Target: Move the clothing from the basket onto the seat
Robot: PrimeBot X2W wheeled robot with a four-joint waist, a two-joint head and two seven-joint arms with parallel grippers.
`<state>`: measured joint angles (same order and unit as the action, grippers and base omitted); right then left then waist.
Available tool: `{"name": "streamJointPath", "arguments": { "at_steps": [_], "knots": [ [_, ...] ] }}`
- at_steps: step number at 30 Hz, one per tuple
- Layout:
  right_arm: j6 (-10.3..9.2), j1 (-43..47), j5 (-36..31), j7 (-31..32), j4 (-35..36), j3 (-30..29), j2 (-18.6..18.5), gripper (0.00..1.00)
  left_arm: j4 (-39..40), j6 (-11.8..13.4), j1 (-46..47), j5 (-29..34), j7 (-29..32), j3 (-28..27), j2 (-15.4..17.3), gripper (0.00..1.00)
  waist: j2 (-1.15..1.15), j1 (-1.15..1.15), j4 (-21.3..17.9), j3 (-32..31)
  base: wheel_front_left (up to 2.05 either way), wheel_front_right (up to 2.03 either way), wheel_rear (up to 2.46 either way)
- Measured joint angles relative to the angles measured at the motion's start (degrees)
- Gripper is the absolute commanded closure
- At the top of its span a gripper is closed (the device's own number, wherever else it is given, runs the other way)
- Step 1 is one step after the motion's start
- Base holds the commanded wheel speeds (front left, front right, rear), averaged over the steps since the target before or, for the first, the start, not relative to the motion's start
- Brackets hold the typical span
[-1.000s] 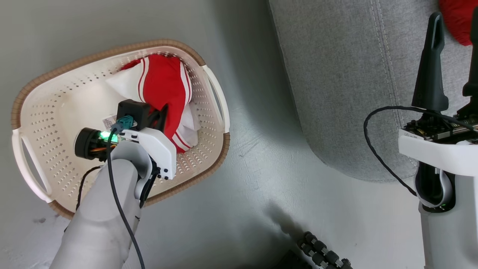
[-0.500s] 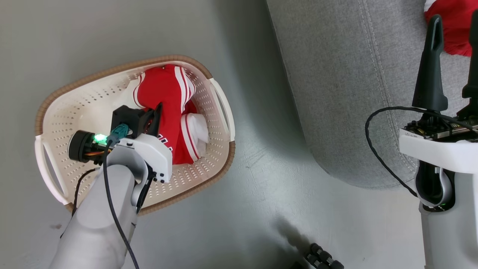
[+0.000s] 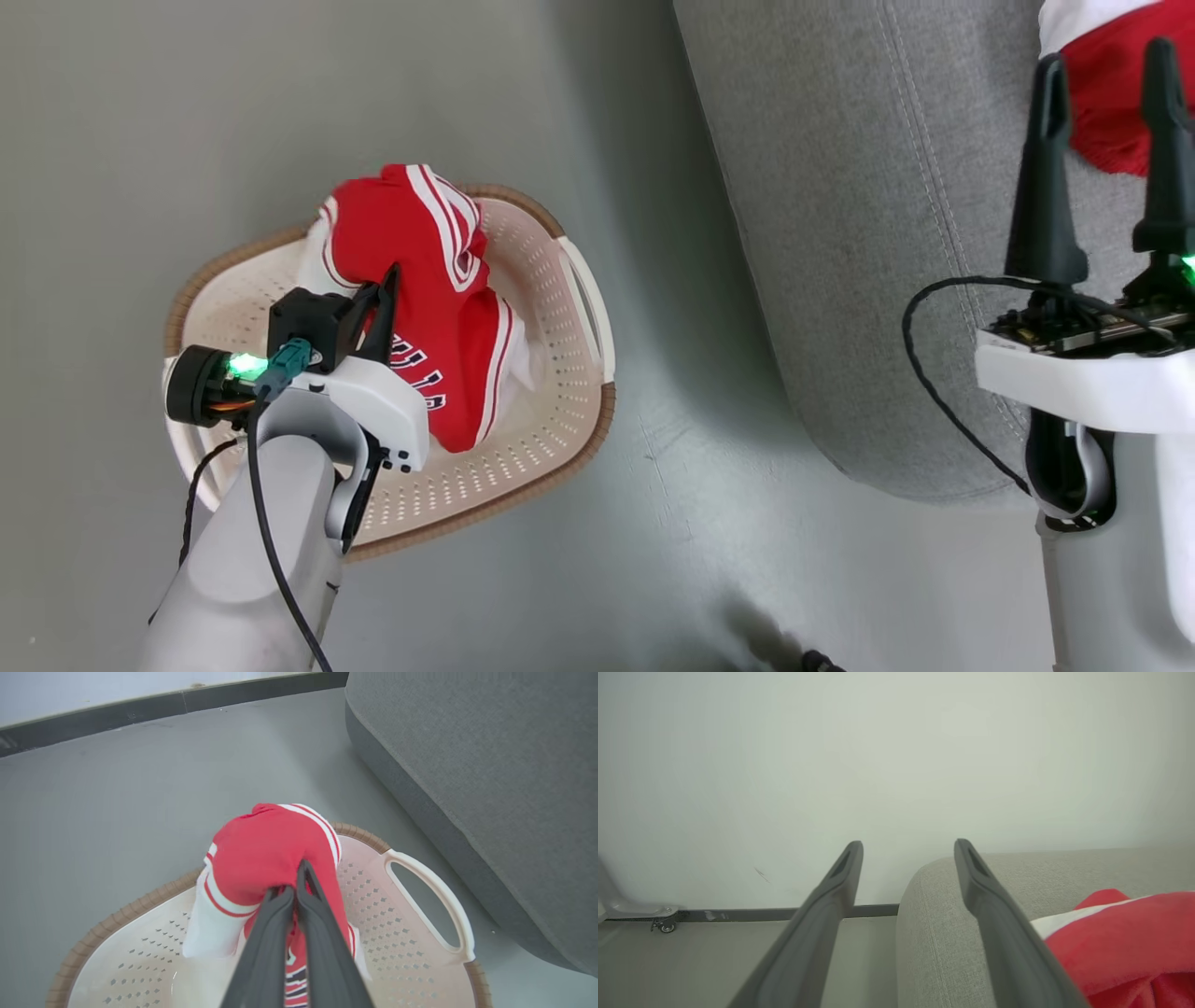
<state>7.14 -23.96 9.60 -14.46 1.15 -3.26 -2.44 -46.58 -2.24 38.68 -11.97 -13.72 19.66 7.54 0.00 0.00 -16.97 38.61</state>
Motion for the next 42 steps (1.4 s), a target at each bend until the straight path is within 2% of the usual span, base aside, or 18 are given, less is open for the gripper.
{"name": "streamJointPath", "arguments": {
  "at_steps": [7, 11, 24, 42],
  "knots": [
    [0.0, 0.2, -2.97, 0.0, -1.27, 1.22, -0.02, 0.0, 3.64, 0.82, -1.54, -0.01, -0.42, -0.73, 0.14, 1.0, 0.0, 0.0, 1.53, -2.96, 0.0, 0.0, 0.0],
    [0.0, 0.28, -3.6, 0.0, -1.86, 1.47, -0.25, 0.0, 6.12, 2.14, -2.7, -0.1, -0.43, -2.0, 0.63, 1.0, 0.0, 0.0, 2.65, -5.08, 0.0, 0.0, 0.0],
    [0.0, 1.37, -5.23, -0.01, -4.21, 2.3, -2.36, 0.0, 20.58, 5.27, -6.32, -0.45, -0.44, -7.34, 1.55, 1.0, 0.0, 0.0, 6.68, -13.12, 0.0, 0.0, 0.0],
    [0.0, 6.77, -5.94, -0.15, -8.84, 3.41, -3.15, 0.0, 29.78, 6.28, -16.52, -0.45, -0.47, -10.36, 1.22, 1.0, 0.0, 0.0, 11.16, -24.54, 0.0, 0.0, 0.0]
  ]
}}
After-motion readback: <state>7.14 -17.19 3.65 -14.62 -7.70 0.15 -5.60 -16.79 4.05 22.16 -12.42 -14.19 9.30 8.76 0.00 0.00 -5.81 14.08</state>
